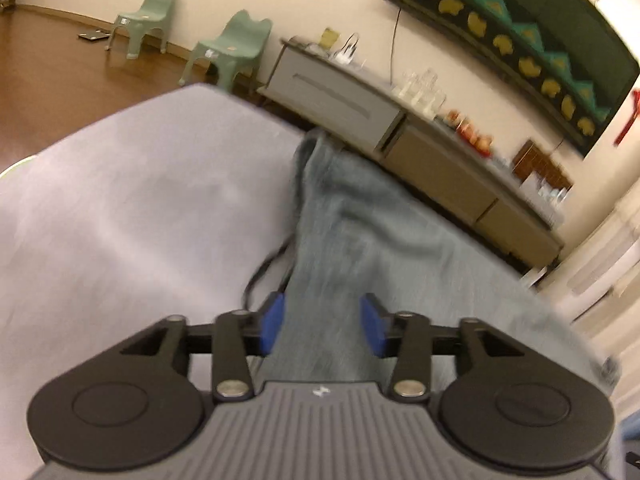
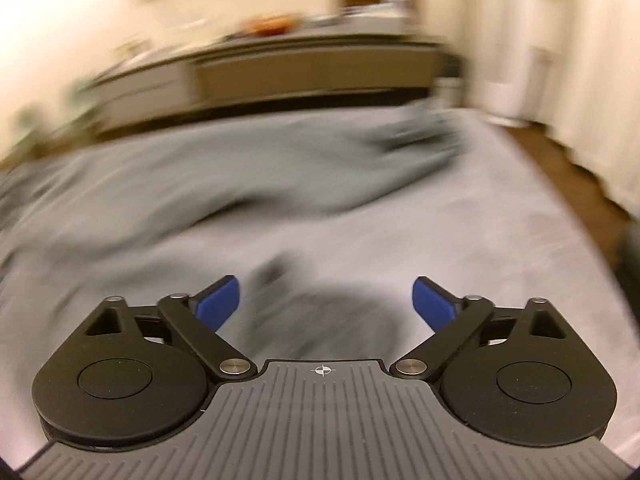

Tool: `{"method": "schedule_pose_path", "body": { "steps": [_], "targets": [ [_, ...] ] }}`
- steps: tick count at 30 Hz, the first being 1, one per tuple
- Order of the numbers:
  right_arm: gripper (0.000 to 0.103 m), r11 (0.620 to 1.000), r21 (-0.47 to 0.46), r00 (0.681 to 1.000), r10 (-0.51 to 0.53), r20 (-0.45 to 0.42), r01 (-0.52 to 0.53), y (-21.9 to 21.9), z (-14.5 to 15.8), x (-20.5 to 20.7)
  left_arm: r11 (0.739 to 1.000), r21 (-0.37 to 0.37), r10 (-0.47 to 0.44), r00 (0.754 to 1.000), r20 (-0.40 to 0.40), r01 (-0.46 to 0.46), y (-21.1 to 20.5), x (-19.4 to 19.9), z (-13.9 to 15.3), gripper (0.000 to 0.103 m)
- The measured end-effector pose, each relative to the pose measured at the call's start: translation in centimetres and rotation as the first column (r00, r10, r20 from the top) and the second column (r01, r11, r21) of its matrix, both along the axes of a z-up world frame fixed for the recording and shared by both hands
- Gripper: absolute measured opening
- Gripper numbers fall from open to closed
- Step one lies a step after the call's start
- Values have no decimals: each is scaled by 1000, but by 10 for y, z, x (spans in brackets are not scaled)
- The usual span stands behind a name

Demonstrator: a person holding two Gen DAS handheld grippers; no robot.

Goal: Fold clothes

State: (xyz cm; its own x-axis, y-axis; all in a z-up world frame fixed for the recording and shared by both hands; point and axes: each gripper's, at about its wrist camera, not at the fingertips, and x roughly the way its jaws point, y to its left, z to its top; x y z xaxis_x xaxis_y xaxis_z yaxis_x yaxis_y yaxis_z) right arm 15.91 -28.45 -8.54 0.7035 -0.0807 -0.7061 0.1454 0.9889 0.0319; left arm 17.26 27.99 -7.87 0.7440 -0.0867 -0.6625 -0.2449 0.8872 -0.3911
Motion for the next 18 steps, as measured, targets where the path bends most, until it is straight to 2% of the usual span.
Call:
{"method": "schedule_pose_path", "body": {
  "steps": [2,4,5,6,7,8,9,10,11,12,14,16,18],
  "targets": [
    [98,995,-19,994,99,-36,-99,34,-12,-19,1000,20,-16,999,-41,17,-12,-17,-11,65],
    [95,982,-129,987,123,-98,-135,57,-33,-25,998,45,-32,997,-63,35,-24,-27,-18,69],
    [80,970,-191,983,125,-135,-150,65,-42,-26,997,60,-49,997,-60,52,-30,-29,-20,80],
    [65,955,-244,976,129,-176,-170,69,-51,-24,994,84,-66,996,-55,71,-36,-30,-21,84],
    [44,955,-245,978,131,-160,-168,67,-51,-26,988,121,-87,995,-49,92,-41,-28,-22,84],
    [4,965,-223,980,102,-172,-140,57,-47,-21,981,158,-107,993,-43,112,-46,-26,-23,72],
    [2,974,-203,988,69,-142,-97,47,-40,-20,975,178,-126,991,-37,130,-49,-24,-23,47],
    [1,982,-182,994,35,-107,-54,36,-33,-19,974,172,-142,989,-31,146,-47,-23,-22,8],
    [1,988,-157,998,-12,-60,2,22,-20,-21,973,166,-159,987,-24,161,-45,-23,-22,1],
    [1,990,-130,998,-61,-13,59,8,-6,-22,976,151,-158,988,2,155,-39,-24,-17,1],
    [1,983,-55,981,-171,96,176,-27,30,-36,993,68,-100,989,110,93,-12,-34,8,1],
    [1,955,4,937,-291,192,296,-65,64,-56,999,-20,-28,975,222,34,26,-51,41,1],
    [1,910,50,872,-408,271,411,-103,94,-78,996,-89,42,950,309,-15,61,-70,69,1]
  ]
}}
